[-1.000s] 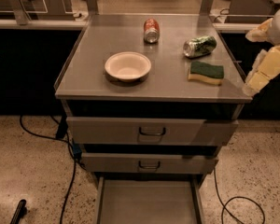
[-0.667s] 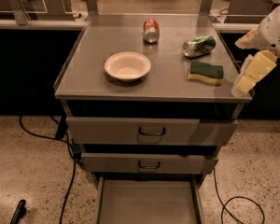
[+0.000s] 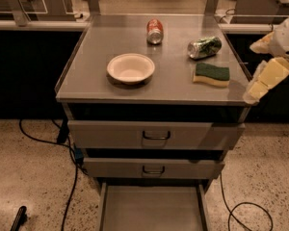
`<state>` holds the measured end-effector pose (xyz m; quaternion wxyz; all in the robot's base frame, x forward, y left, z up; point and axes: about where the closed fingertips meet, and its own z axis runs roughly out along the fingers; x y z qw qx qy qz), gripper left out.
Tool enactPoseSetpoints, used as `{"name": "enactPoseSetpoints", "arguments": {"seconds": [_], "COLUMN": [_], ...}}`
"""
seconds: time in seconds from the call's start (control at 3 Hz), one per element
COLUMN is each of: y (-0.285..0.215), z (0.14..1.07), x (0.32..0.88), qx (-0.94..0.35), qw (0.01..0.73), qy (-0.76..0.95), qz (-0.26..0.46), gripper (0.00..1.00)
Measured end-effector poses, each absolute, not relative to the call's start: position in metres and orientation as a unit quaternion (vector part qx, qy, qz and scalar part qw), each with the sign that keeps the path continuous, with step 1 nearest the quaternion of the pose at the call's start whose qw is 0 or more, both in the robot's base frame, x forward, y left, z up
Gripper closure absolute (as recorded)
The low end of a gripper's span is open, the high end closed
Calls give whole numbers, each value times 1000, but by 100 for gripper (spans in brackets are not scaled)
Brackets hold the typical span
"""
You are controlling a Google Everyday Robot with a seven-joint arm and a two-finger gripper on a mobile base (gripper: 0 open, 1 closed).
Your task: Place sponge into bottom drawer
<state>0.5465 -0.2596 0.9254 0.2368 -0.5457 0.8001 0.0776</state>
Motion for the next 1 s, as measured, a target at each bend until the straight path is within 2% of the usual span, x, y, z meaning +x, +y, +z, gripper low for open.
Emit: {"name": "enactPoseSetpoints", "arguments": {"seconds": [1.0], "y": [-286], "z": [888], "x": [614], "qx": [-534], "qw": [273], "qy": [794], "qz": [102], "gripper": [0]}}
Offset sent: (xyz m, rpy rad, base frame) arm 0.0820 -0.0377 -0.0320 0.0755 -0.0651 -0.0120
